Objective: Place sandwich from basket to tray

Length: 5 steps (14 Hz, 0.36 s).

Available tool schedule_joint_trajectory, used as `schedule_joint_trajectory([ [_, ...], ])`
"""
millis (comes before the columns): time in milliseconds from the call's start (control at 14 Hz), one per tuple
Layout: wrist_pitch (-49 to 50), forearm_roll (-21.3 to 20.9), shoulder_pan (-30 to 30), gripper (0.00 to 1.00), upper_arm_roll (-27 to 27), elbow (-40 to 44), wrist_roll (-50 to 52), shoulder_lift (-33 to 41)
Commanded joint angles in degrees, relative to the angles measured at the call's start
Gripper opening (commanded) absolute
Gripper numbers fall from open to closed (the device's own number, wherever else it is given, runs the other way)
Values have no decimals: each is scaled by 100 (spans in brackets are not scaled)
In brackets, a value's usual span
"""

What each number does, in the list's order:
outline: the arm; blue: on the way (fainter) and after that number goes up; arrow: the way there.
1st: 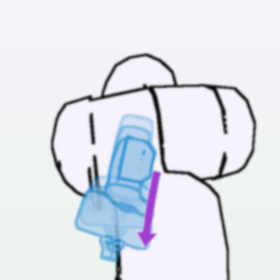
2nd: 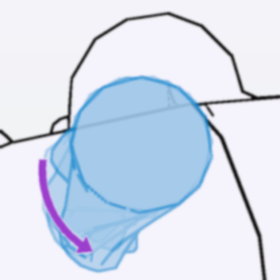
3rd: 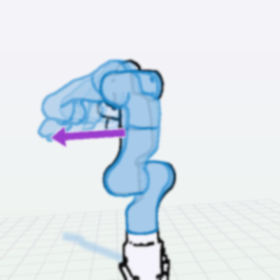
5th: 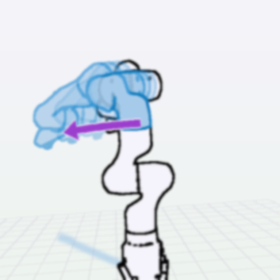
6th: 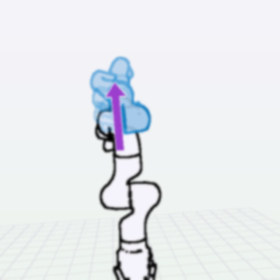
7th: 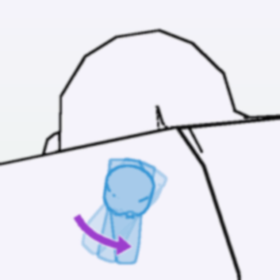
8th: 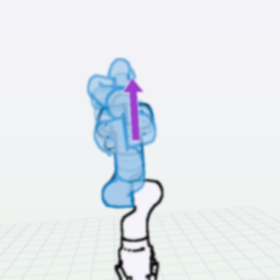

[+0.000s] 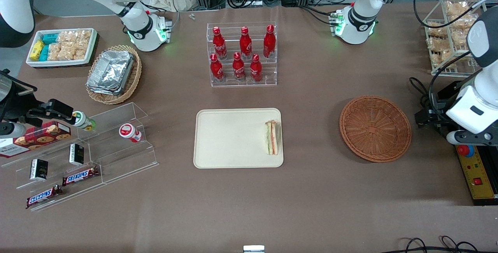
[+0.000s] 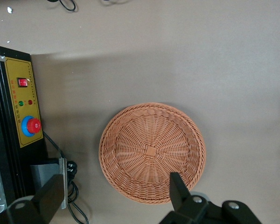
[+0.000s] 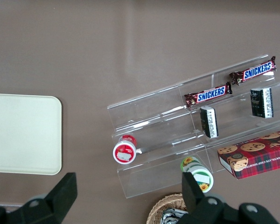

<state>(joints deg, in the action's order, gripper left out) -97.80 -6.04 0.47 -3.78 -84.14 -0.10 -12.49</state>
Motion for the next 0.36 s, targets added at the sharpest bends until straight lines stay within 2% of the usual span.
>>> schedule_joint_trajectory([
  [0,112,77,-82,100,79,187,19,-165],
  [286,147,76,-73,100,79,188,2,-157],
])
